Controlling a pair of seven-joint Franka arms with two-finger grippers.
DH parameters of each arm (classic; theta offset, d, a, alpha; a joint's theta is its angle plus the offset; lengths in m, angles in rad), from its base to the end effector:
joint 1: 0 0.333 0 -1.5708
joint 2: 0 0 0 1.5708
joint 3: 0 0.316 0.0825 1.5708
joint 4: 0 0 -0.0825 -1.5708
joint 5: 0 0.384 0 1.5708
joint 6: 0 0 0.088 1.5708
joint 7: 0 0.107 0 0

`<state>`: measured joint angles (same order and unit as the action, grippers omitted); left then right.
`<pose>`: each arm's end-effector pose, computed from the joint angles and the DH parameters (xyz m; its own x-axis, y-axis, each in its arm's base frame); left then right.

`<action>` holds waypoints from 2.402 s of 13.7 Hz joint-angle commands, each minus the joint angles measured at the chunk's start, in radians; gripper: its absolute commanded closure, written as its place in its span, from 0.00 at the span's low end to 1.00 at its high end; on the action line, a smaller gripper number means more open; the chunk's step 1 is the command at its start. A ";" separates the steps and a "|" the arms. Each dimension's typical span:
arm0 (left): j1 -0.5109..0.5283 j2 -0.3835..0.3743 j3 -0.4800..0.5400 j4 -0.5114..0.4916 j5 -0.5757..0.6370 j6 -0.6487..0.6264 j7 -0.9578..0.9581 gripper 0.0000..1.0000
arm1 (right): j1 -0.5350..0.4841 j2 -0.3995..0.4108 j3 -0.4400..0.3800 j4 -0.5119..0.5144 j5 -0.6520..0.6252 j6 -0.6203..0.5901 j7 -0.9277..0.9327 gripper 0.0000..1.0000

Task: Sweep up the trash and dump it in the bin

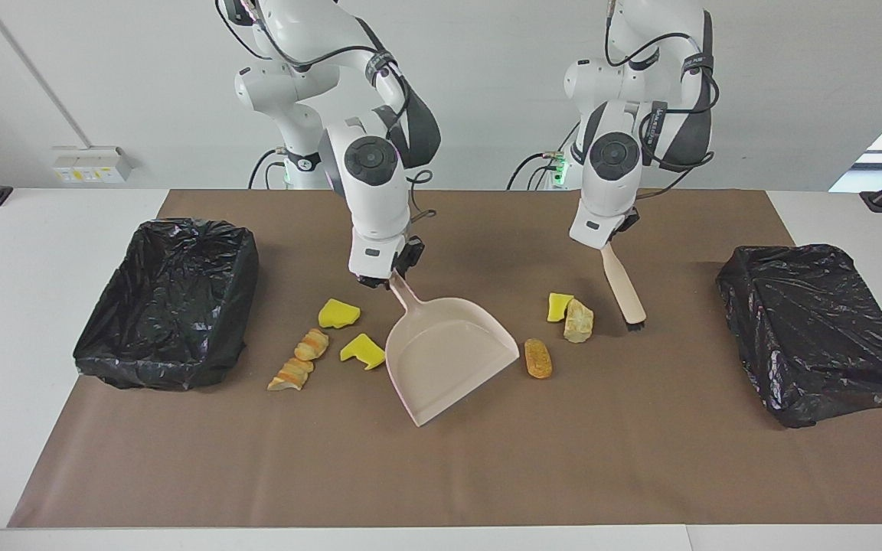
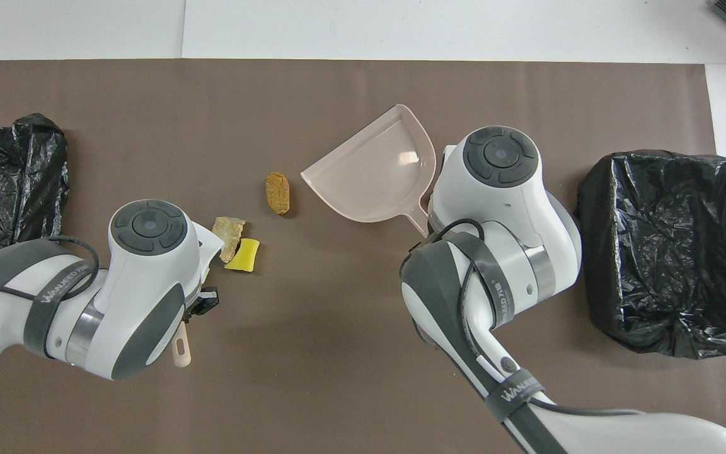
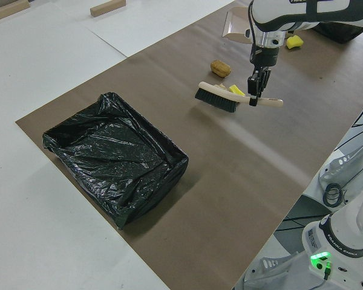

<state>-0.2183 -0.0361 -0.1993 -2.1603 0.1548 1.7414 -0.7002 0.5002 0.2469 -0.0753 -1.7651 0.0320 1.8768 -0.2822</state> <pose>0.4473 -0.1836 0.3887 0.9459 0.2566 -0.1986 0.1767 -0.9207 -0.3480 0.5558 0.2573 0.4124 0.7591 0.6387 -0.1258 0.6385 -0.7682 -0.0475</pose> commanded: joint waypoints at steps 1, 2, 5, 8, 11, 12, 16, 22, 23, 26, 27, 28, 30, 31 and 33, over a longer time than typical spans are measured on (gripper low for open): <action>-0.024 -0.053 0.012 -0.072 -0.041 0.071 -0.184 1.00 | 0.003 -0.054 0.011 -0.083 -0.073 0.031 -0.179 1.00; -0.027 -0.051 0.012 -0.085 -0.052 0.117 -0.243 1.00 | 0.001 -0.054 0.011 -0.089 -0.076 0.031 -0.260 1.00; -0.013 -0.031 0.012 -0.096 -0.073 0.211 -0.231 1.00 | 0.004 -0.035 0.012 -0.096 -0.159 0.024 -0.367 1.00; 0.016 0.010 0.015 -0.090 -0.146 0.237 -0.018 1.00 | 0.037 -0.008 0.011 -0.108 -0.170 0.025 -0.361 1.00; 0.020 0.056 0.017 -0.069 -0.146 0.247 0.201 1.00 | 0.046 0.014 0.011 -0.106 -0.170 0.021 -0.361 1.00; 0.019 0.064 0.017 -0.067 -0.146 0.253 0.253 1.00 | 0.046 0.012 0.011 -0.106 -0.170 0.016 -0.362 1.00; -0.001 0.067 0.014 -0.067 -0.146 0.270 0.396 1.00 | 0.093 0.015 0.009 -0.109 -0.172 0.005 -0.335 1.00; -0.148 0.059 0.011 -0.066 -0.227 0.294 0.398 1.00 | 0.092 0.015 0.011 -0.114 -0.175 0.005 -0.311 1.00; -0.185 0.058 0.011 -0.061 -0.238 0.293 0.397 1.00 | 0.090 0.015 0.011 -0.114 -0.175 0.005 -0.305 1.00; -0.283 0.065 0.012 -0.003 -0.279 0.258 0.383 1.00 | 0.090 0.014 0.011 -0.116 -0.175 0.005 -0.298 1.00; -0.286 0.073 0.012 0.035 -0.290 0.216 0.381 1.00 | 0.090 0.014 0.011 -0.116 -0.175 0.005 -0.298 1.00; -0.285 0.074 0.014 0.063 -0.290 0.178 0.383 1.00 | 0.090 0.014 0.011 -0.116 -0.175 0.005 -0.298 1.00; -0.263 0.055 0.026 0.079 -0.288 0.127 0.392 0.97 | 0.090 0.014 0.011 -0.116 -0.175 0.005 -0.298 1.00; -0.238 0.051 0.026 0.097 -0.281 0.112 0.396 0.97 | 0.090 0.014 0.011 -0.116 -0.175 0.007 -0.296 1.00; -0.185 0.077 0.026 0.146 -0.253 0.107 0.406 0.95 | 0.087 0.014 0.011 -0.116 -0.175 0.007 -0.296 1.00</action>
<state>-0.4492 0.0198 -0.1736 -2.0685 -0.1141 1.8833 -0.3167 0.5956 0.2720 -0.0696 -1.8669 -0.1185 1.8839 -0.6144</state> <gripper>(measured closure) 0.740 0.678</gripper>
